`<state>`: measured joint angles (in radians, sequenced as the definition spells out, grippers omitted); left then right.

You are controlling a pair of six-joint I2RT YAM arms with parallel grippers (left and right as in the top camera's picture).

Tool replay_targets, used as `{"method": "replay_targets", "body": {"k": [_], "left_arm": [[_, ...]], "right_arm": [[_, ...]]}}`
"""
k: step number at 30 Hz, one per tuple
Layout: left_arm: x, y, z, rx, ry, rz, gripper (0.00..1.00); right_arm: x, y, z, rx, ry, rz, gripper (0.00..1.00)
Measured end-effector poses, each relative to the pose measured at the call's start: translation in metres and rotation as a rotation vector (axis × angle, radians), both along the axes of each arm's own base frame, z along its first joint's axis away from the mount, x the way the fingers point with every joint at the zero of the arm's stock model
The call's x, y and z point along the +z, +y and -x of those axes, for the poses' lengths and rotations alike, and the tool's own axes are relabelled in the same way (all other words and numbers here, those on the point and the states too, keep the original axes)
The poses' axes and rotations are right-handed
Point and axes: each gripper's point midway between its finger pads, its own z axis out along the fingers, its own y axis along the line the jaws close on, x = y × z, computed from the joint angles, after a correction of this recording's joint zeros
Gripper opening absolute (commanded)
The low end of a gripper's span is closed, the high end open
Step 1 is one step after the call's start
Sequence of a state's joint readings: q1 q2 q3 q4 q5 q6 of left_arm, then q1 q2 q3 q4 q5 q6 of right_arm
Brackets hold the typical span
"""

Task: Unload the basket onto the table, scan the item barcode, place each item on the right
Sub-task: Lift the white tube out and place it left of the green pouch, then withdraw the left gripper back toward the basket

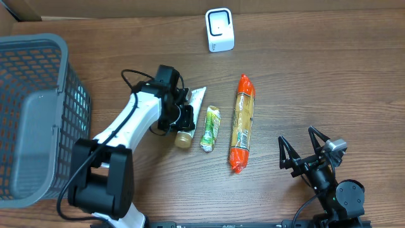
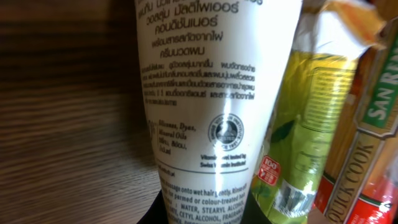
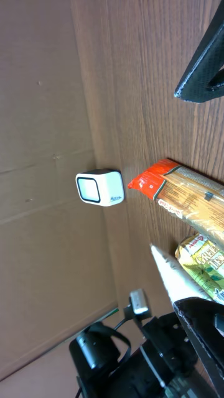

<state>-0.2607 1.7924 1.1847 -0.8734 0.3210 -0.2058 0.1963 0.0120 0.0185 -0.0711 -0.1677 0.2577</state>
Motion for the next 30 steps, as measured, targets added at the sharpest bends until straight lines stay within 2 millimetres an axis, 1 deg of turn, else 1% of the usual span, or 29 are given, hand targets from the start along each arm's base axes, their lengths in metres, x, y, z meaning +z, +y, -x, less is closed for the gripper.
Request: {"method": "replay_targets", "body": {"k": [1, 4, 8, 12, 16, 19, 24, 27, 28, 30], "left_arm": [[-0.003, -0.002, 0.002, -0.005, 0.009, -0.002, 0.15], [-0.003, -0.007, 0.003, -0.019, 0.007, 0.000, 0.33], [-0.003, -0.013, 0.005, -0.024, 0.012, 0.011, 0.51], [0.000, -0.014, 0.006, -0.017, 0.024, 0.020, 0.61], [0.014, -0.017, 0.001, -0.015, 0.024, 0.027, 0.63], [0.036, -0.020, -0.009, -0.023, 0.003, 0.033, 0.64], [0.086, -0.026, -0.029, -0.048, -0.068, 0.049, 0.66], [0.123, -0.029, -0.041, -0.067, -0.132, 0.063, 0.66], [0.137, -0.030, -0.045, -0.072, -0.160, 0.068, 0.68], [0.170, -0.032, -0.053, -0.086, -0.228, 0.082, 0.71]], "right_arm": [[0.000, 0.000, 0.000, 0.000, 0.000, 0.000, 1.00], [0.000, 0.000, 0.000, 0.000, 0.000, 0.000, 1.00], [0.000, 0.000, 0.000, 0.000, 0.000, 0.000, 1.00], [0.000, 0.000, 0.000, 0.000, 0.000, 0.000, 1.00], [0.000, 0.000, 0.000, 0.000, 0.000, 0.000, 1.00], [0.000, 0.000, 0.000, 0.000, 0.001, 0.000, 1.00], [0.000, 0.000, 0.000, 0.000, 0.000, 0.000, 1.00], [0.000, 0.000, 0.000, 0.000, 0.000, 0.000, 1.00], [0.000, 0.000, 0.000, 0.000, 0.000, 0.000, 1.00], [0.000, 0.000, 0.000, 0.000, 0.001, 0.000, 1.00]]}}
